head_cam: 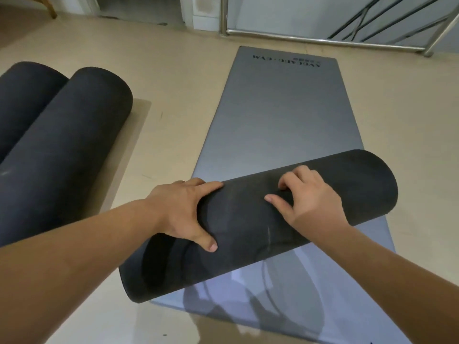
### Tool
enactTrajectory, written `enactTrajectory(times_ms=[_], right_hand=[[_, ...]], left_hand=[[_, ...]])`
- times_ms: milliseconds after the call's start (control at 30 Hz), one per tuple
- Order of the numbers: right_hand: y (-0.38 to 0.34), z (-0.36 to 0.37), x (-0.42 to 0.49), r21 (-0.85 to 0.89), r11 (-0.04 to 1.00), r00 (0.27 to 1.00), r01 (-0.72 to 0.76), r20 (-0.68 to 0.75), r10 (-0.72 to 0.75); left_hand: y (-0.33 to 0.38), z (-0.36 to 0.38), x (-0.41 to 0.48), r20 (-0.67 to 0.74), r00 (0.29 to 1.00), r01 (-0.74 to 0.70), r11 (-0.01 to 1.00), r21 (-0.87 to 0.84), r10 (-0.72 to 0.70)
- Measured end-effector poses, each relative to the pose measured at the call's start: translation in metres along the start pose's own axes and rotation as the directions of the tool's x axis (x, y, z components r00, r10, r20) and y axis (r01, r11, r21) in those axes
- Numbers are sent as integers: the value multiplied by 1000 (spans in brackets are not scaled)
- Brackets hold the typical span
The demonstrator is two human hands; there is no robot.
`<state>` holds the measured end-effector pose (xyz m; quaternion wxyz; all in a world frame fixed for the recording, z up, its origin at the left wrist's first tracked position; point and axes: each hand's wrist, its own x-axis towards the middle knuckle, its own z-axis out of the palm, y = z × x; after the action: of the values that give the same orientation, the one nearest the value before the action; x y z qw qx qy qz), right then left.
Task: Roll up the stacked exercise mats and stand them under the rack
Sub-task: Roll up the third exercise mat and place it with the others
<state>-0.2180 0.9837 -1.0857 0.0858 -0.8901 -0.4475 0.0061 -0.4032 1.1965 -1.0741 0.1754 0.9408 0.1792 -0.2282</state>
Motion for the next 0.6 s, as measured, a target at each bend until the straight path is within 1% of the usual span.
enactTrajectory(times_ms=[33, 67, 100, 133, 167, 200, 233, 300, 333, 400, 467, 500, 533, 567, 600], right_hand=[[1, -1, -12, 83, 995, 997, -59, -51, 63], [2, -2, -25, 203, 968, 986, -147, -49, 160], [3, -3, -38, 345, 910, 968, -231, -16, 251], [3, -2, -48, 461, 836, 949, -297, 47, 311], [3, -1, -57, 515, 789, 940, -335, 118, 321], [1, -2, -63, 505, 789, 937, -349, 185, 297], [-1, -2, -65, 464, 814, 933, -351, 244, 263], [-8, -6, -58, 327, 880, 912, -343, 340, 229], [-12, -7, -51, 249, 910, 902, -331, 365, 229], [-20, -5, -36, 149, 930, 898, -335, 349, 268], [-30, 4, -31, 148, 919, 917, -365, 225, 328], [-35, 13, -34, 182, 893, 909, -412, 153, 388], [-41, 23, -40, 256, 836, 873, -486, 99, 477], [-47, 35, -49, 371, 729, 805, -575, 95, 586], [-55, 47, -57, 502, 572, 718, -648, 152, 679]], left_hand=[[-4, -1, 3, 2, 1000, 3, 1000, -25, -3], [-7, -1, 5, 1, 1000, 7, 999, -44, -7], [-9, -1, 6, 0, 1000, 6, 998, -58, -6], [-12, -2, 8, 2, 1000, 2, 998, -66, -2], [-14, -2, 10, 5, 1000, 1, 997, -72, -1], [-17, -3, 13, 7, 1000, 3, 997, -78, -3], [-20, -4, 15, 7, 1000, 6, 997, -82, -5], [-24, -3, 18, 5, 1000, 11, 996, -88, -11], [-27, -2, 19, 5, 1000, 17, 995, -93, -17], [-31, 0, 22, 4, 1000, 16, 994, -106, -16], [-33, -1, 24, 8, 1000, 10, 991, -131, -9], [-34, -3, 24, 16, 1000, 12, 990, -143, -10], [-34, -5, 25, 24, 1000, 14, 989, -145, -10], [-34, -4, 25, 27, 1000, 11, 990, -139, -7], [-33, -3, 26, 25, 1000, 7, 991, -130, -3]])
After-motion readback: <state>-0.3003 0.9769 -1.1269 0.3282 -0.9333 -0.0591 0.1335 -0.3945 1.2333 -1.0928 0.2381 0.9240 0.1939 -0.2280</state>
